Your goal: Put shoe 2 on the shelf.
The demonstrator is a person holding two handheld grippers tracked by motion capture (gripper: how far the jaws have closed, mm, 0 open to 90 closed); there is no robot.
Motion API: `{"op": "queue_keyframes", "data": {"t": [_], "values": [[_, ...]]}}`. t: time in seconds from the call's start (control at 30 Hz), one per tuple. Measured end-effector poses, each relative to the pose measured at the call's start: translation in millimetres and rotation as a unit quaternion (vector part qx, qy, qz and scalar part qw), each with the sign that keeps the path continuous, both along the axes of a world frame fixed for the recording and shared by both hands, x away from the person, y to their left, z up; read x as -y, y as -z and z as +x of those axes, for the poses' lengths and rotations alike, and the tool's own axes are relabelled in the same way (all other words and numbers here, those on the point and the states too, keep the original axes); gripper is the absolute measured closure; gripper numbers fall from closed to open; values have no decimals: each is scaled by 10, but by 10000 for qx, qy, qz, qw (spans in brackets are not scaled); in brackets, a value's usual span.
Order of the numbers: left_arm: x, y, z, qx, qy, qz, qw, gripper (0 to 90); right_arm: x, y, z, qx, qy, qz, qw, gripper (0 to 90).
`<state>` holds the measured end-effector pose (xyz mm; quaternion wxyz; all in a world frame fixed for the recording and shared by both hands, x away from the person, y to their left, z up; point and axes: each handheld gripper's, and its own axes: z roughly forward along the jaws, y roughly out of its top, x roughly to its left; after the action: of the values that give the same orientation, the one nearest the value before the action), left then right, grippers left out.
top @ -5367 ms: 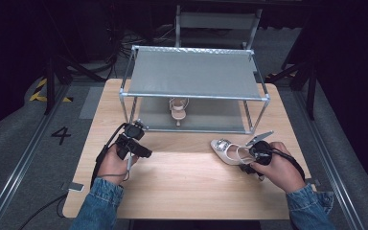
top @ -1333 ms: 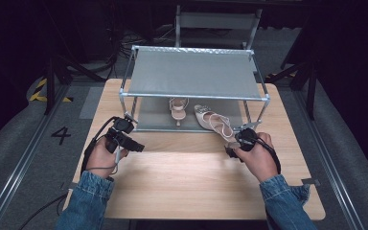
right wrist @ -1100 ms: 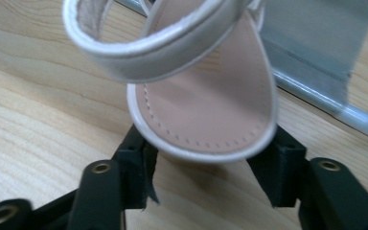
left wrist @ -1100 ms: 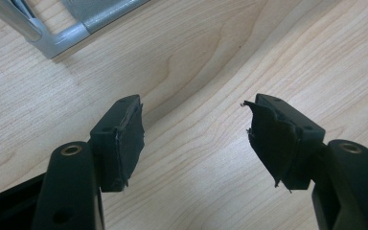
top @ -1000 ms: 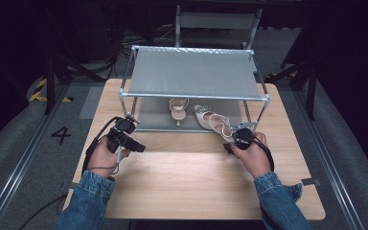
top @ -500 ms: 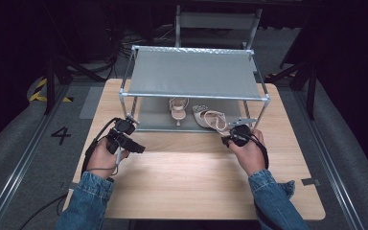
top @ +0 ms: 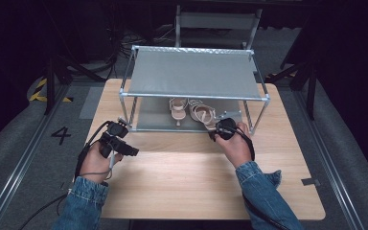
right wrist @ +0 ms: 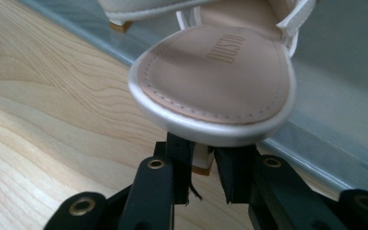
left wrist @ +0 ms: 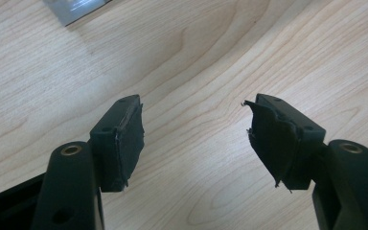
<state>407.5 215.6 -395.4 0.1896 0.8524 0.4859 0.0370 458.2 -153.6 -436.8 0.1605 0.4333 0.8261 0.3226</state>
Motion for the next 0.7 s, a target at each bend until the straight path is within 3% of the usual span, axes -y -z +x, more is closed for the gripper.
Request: {"op": "queue_keyframes", "data": {"t": [0.17, 0.3, 0.7], "values": [[-22, -2, -32, -16, -44, -38, 10000, 358, -117, 6, 53, 9, -82, 53, 10000, 760], [-33, -7, -28, -8, -40, -27, 10000, 358, -232, 6, 109, 95, -134, -95, 9998, 758], [-24, -5, -10, -15, 21, -50, 10000, 356, -421, 46, 336, 104, -211, 62, 9997, 760]]}}
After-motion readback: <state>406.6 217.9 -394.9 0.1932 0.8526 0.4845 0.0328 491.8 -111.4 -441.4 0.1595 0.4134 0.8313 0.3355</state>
